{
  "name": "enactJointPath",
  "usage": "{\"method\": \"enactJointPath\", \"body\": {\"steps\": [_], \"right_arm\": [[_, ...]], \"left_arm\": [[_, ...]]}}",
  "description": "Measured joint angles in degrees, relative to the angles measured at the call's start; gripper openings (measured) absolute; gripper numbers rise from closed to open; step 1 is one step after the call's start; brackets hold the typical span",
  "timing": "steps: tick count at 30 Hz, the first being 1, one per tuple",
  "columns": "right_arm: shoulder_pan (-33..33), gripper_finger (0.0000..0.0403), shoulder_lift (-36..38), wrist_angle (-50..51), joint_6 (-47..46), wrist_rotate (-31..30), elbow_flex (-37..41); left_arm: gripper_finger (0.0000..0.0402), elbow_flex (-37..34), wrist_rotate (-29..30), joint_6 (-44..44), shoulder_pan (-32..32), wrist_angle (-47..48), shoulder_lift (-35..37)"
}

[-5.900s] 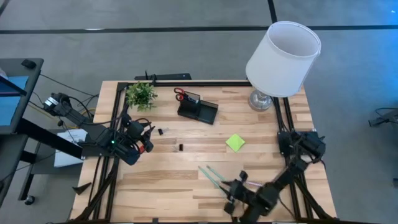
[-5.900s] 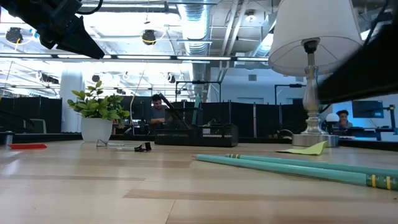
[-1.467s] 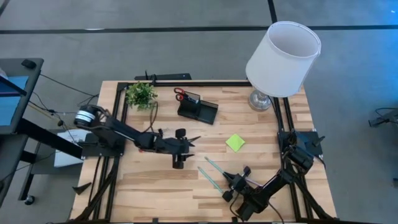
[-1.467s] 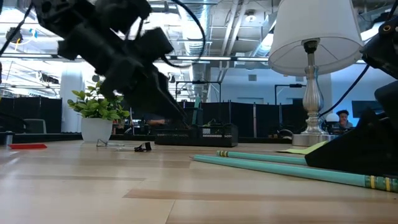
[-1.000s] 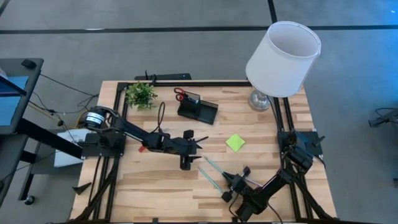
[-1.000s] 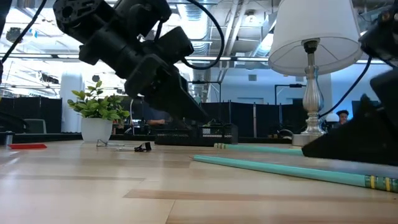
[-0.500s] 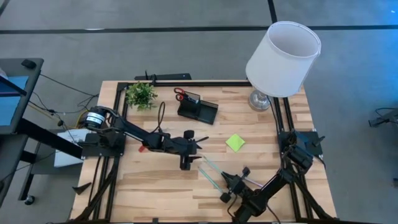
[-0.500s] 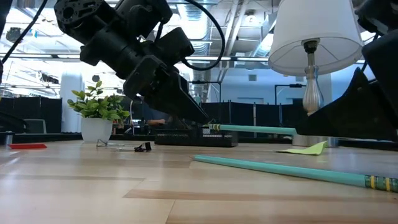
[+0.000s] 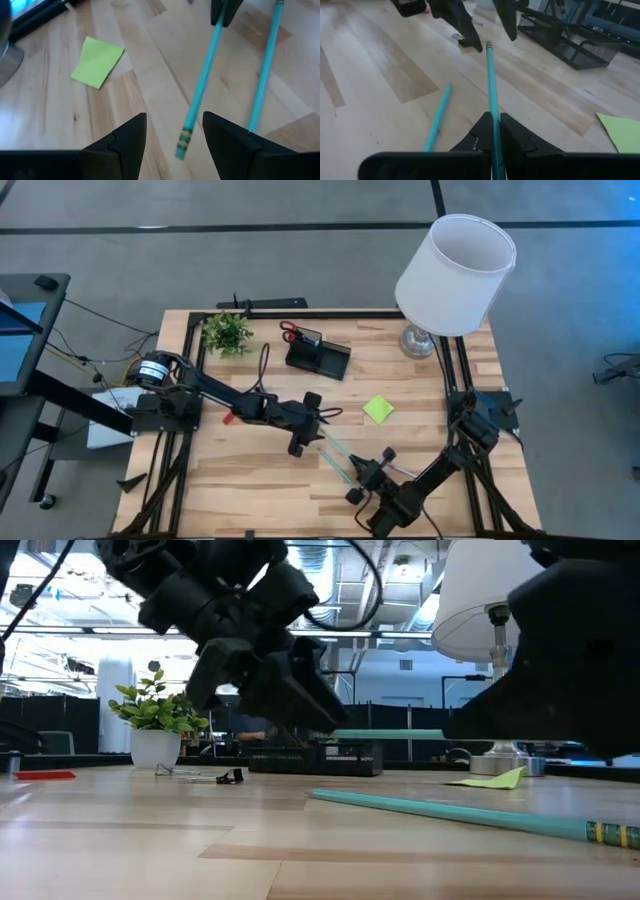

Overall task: Pick and place office supplies into organizer
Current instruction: Put the right blue pencil into the desk organizer

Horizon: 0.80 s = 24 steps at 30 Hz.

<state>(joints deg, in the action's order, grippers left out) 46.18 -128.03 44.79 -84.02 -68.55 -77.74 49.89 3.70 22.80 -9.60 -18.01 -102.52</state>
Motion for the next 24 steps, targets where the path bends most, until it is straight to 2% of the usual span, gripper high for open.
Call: {"method": "enactJointPath", "body": {"steps": [5, 8, 12, 17, 21, 24], "right_arm": [[-0.96, 0.0014, 0.00, 0.74, 0.07, 0.15, -0.54], [-1.19, 0.0011, 0.02, 0.77, 0.05, 0.14, -0.57], [-1.50, 0.0015, 0.02, 0.68, 0.05, 0.13, -0.57], [-1.50, 0.0011, 0.02, 0.73, 0.05, 0.09, -0.82], [-1.46, 0.0006, 0.02, 1.46, 0.66, -0.18, -1.94], [-1.45, 0.0005, 0.04, 1.56, 1.85, -0.22, -2.39]], "left_arm": [[0.0192, 5.95, -0.90, 2.47, 0.13, 11.63, 0.00], [0.0192, 7.48, -1.01, 2.50, -0.23, 14.85, 0.00], [0.0192, 7.11, -2.24, 2.04, -0.64, 15.23, -0.15], [0.0192, 7.43, -2.32, 0.91, -0.92, 13.13, -4.28], [0.0192, 9.05, 0.76, 1.48, -0.94, 12.40, -8.17], [0.0192, 10.58, 2.60, 2.65, -0.90, 11.95, -8.33]]}}
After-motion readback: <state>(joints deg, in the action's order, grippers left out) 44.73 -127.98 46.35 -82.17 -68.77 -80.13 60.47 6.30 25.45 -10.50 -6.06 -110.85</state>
